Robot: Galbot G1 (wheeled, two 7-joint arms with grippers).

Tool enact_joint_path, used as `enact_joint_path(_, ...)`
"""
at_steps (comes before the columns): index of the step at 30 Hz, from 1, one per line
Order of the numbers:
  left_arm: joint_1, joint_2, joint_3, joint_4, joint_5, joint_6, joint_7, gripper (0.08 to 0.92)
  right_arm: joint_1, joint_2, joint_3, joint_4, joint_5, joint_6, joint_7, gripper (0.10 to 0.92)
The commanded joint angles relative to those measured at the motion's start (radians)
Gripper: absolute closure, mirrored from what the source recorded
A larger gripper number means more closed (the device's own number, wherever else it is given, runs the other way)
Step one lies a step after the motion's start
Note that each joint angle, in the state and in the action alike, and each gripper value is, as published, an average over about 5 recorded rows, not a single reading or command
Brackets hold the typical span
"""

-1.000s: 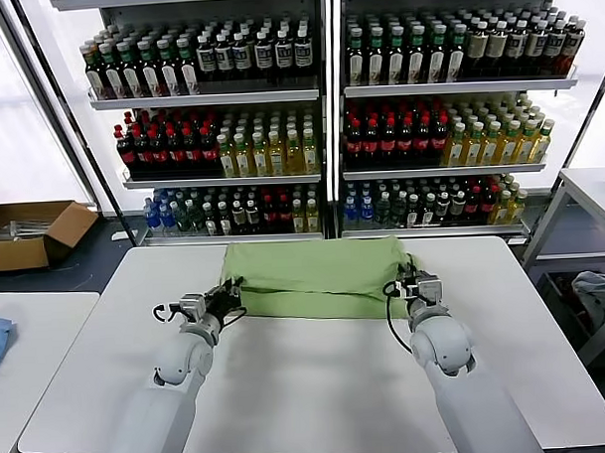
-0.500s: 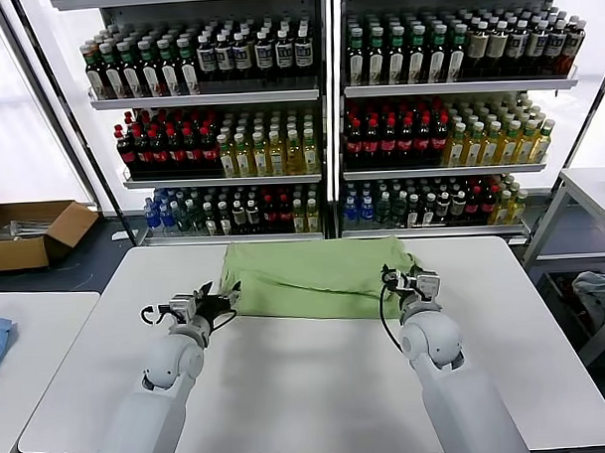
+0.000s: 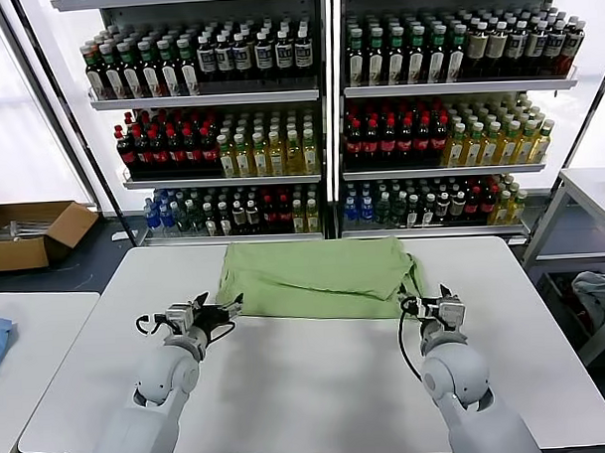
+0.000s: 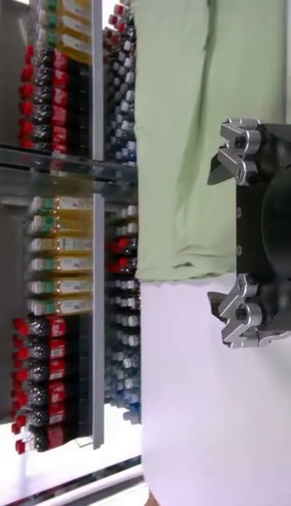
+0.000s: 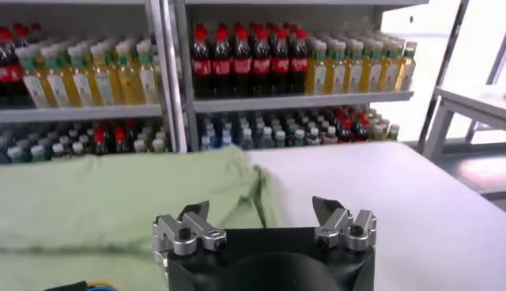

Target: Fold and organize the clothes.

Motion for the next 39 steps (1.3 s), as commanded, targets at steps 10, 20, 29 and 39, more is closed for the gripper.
enact_joint_path(10,0.006,0.009,0.002,0.042,0.011,0.012,0.0,0.177,-0.027,-0.001,0.013,-0.073,-0.001,0.001,-0.004,0.203)
enact_joint_path(20,-0.011,0.013,0.01,0.112,0.028,0.004,0.009,0.185,-0.014,0.032,0.002,-0.126,-0.025,0.003,-0.041,0.344)
enact_joint_path(29,0.009,0.02,0.018,0.118,0.039,0.005,0.022,0.415,-0.03,0.035,-0.003,-0.123,-0.041,0.003,-0.069,0.604)
enact_joint_path(39,0.037,0.031,0.019,0.083,0.05,-0.005,0.036,0.71,-0.056,0.021,0.006,-0.086,-0.038,0.009,-0.096,0.883)
